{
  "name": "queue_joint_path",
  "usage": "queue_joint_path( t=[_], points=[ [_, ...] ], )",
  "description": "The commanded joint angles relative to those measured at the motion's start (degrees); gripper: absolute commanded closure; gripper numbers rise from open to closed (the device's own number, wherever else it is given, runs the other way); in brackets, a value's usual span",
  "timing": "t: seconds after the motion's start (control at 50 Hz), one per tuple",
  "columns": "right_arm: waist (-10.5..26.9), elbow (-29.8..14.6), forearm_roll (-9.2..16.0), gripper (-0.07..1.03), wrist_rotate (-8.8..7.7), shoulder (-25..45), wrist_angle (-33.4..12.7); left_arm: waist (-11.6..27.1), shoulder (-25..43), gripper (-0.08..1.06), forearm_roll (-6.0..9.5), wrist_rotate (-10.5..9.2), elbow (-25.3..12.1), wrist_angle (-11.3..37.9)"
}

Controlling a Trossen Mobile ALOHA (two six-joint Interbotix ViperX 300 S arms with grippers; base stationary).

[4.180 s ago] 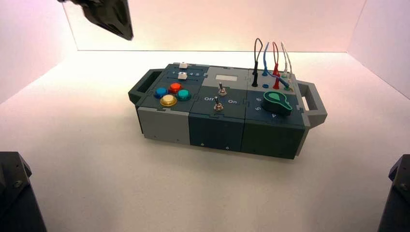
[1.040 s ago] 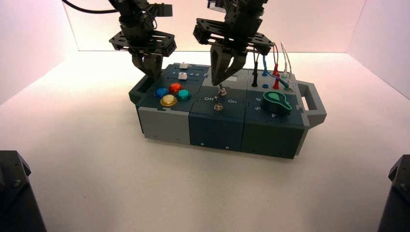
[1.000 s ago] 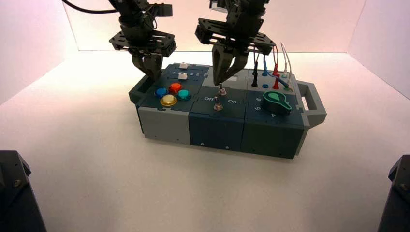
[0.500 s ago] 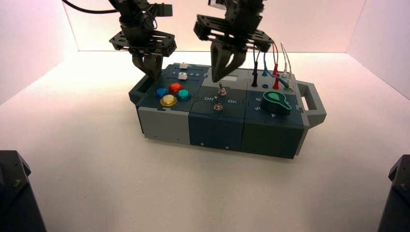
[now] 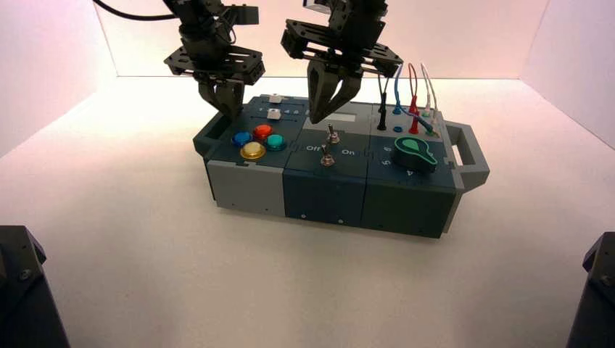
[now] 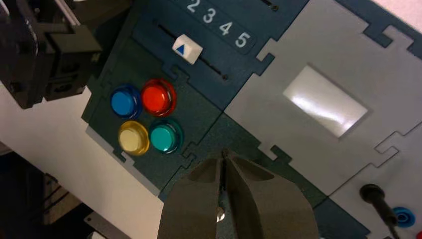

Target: Flip the top switch on with the right gripper.

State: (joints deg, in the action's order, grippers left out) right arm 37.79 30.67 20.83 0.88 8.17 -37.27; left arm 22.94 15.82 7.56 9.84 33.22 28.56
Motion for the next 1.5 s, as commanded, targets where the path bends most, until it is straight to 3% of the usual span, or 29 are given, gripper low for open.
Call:
queue_joint_path(
  t=[0.02,1.04,1.32,1.5],
  points=[
    [0.44,0.0,0.35,0.99,0.09,-1.05,-0.09,-2.02,5.89,1.01,-1.23,1.67,0.97,-0.09],
    [-2.64,1.76,-0.35,0.99,0.18,-1.23,-0.09,-2.29,7.12,1.01,-1.32,2.02,0.97,-0.09],
    [-6.24,5.71,-1.67,0.99,0.09,-1.32,0.18,-2.64,7.47,1.01,-1.32,2.11,1.05,-0.09],
    [-6.06,5.45,-1.67,0.99,0.09,-1.49,0.35,-2.81,7.82,1.01,-1.32,2.11,0.7,-0.18]
  ],
)
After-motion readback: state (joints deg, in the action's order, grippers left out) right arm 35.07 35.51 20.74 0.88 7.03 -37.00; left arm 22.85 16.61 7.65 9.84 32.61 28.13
